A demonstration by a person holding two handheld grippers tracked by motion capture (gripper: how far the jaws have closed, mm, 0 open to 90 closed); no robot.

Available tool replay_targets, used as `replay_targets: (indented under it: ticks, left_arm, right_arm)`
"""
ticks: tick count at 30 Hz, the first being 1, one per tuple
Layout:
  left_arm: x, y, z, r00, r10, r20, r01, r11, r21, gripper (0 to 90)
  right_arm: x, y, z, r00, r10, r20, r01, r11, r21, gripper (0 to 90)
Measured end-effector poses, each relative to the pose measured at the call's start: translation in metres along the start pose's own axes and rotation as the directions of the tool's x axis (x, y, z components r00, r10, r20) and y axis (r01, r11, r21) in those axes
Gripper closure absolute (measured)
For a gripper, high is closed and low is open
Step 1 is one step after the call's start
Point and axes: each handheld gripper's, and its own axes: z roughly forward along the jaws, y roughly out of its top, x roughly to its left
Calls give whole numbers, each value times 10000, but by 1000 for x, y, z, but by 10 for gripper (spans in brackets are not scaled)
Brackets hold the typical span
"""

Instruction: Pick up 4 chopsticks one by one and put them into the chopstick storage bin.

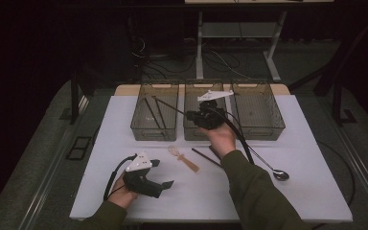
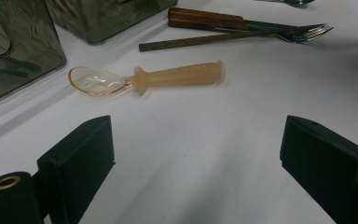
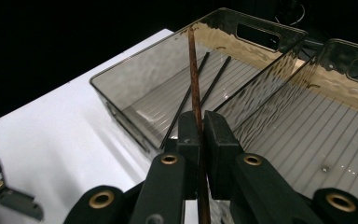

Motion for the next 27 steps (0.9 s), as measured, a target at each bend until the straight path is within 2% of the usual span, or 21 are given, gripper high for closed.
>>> replay_targets:
  ticks: [10, 14, 19, 27]
  left_arm:
    - [1, 0, 0, 10000, 97, 14, -97, 9999, 37, 85]
    - [0, 0, 1, 10000, -56, 39, 57, 9999, -114, 86]
    - [1, 0, 1, 10000, -31, 60, 31, 10000, -54, 88]
    - [1, 0, 0, 9999, -74, 87, 74, 9999, -68, 89]
  right_arm:
    - [-3, 13, 32, 9991, 158, 383, -169, 9994, 295, 855]
    - [-4, 16, 47, 9984, 181, 535, -211, 9982, 555, 855]
    - [-5, 22, 66, 9966, 239, 789, -307, 9958, 862, 855]
    - [-3, 33, 96, 9920, 37, 1262, -206, 9909, 1330, 852]
